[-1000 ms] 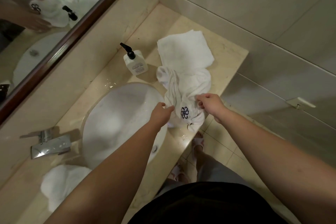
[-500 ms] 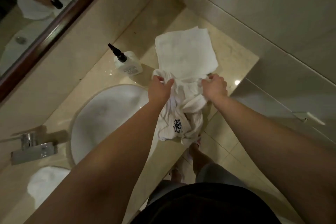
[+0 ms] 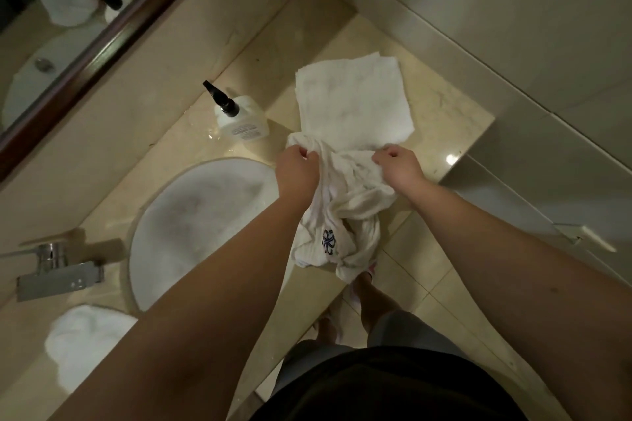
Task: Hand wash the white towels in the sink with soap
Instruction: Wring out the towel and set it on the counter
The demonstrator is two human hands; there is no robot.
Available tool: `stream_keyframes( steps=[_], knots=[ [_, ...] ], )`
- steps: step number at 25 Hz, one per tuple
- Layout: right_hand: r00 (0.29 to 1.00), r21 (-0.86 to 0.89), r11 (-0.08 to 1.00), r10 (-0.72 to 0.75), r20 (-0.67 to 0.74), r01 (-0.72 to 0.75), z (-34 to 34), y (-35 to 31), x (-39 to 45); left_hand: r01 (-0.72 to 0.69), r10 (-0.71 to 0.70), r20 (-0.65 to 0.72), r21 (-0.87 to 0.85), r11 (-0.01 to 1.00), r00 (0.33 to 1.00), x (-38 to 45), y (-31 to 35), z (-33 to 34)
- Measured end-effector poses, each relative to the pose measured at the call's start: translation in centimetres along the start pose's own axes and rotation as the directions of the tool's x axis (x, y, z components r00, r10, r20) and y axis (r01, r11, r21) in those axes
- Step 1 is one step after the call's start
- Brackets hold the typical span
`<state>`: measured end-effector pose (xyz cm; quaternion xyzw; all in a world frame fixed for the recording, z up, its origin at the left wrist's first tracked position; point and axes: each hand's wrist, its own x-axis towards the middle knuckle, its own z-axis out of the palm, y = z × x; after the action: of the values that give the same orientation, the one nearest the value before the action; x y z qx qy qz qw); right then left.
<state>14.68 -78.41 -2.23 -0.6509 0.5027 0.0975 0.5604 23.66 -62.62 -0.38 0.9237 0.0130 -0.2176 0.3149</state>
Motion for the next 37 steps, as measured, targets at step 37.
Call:
stream_keyframes(
  steps=[37],
  knots=[
    [0.909,0.583,0.754,-0.047,-0.414,0.305,-15.8,1.4,-25.0,-0.204,0.269,0.035,-0.562,0.801,0.962,-15.2,7.7,-12.9]
  ],
)
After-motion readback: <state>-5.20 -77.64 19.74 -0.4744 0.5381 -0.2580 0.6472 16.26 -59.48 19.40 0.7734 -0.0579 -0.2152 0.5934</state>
